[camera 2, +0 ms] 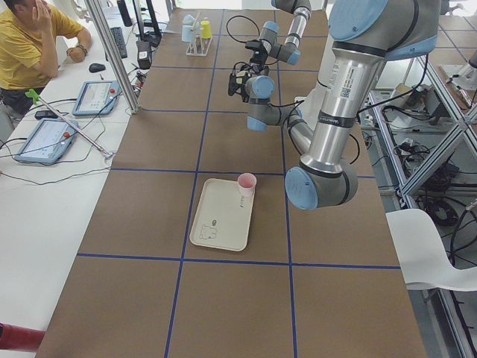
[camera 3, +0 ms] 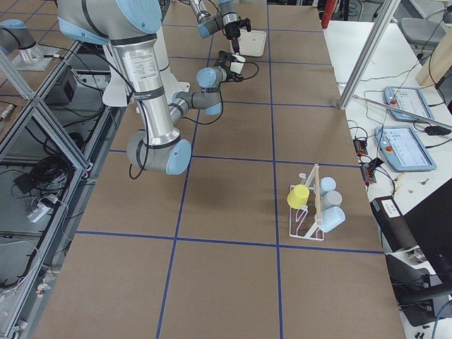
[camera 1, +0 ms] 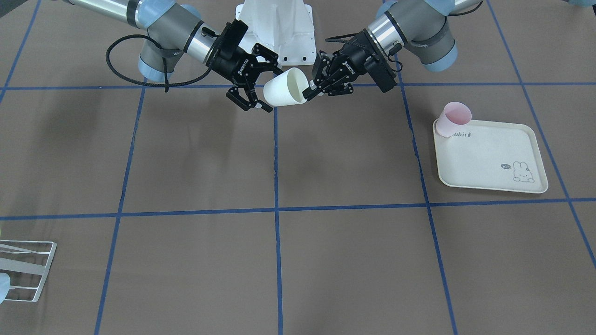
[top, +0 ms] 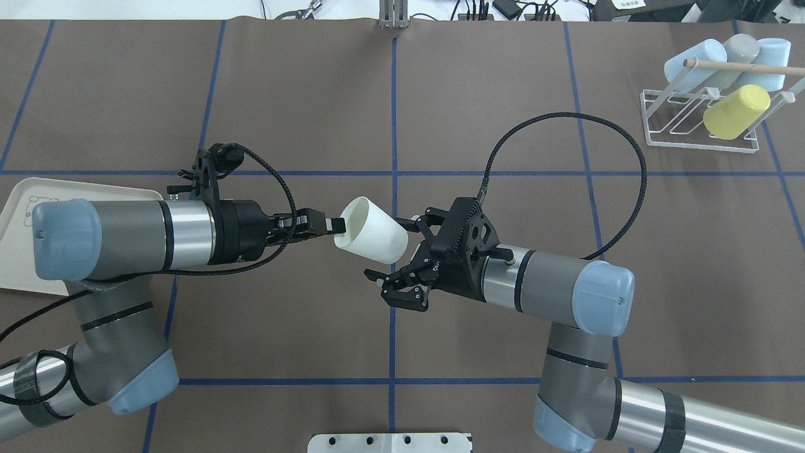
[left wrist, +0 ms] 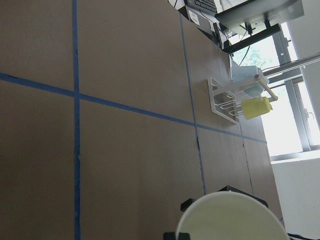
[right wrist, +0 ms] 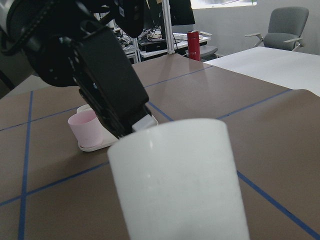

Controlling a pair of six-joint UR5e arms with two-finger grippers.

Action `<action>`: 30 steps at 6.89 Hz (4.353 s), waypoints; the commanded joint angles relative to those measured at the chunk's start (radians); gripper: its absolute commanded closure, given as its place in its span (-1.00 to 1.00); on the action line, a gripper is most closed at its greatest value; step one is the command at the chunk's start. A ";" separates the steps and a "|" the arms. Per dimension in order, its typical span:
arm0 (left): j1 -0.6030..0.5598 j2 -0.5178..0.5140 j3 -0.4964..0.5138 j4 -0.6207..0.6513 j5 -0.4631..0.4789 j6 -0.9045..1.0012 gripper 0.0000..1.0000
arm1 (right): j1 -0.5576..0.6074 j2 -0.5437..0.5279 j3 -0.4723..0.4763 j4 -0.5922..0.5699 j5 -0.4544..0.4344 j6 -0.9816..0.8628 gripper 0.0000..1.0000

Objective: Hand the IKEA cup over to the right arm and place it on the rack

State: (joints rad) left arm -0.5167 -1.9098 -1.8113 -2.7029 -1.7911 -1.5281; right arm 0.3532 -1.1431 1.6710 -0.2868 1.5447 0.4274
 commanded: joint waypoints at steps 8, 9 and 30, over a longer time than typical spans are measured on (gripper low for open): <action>0.009 -0.006 -0.005 -0.008 0.021 0.009 -1.00 | 0.003 -0.001 0.001 0.000 -0.005 -0.022 0.30; -0.002 -0.003 -0.008 -0.005 0.018 0.013 -1.00 | 0.003 -0.004 0.001 0.000 -0.003 -0.022 0.30; -0.761 0.485 -0.174 0.462 -0.375 1.367 -1.00 | 0.484 -0.107 0.184 -1.680 -0.558 -1.228 0.63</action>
State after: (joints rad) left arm -1.2792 -1.4240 -1.9848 -2.2411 -2.1660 -0.1609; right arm 0.8381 -1.2242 1.8985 -2.0443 0.9946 -0.7903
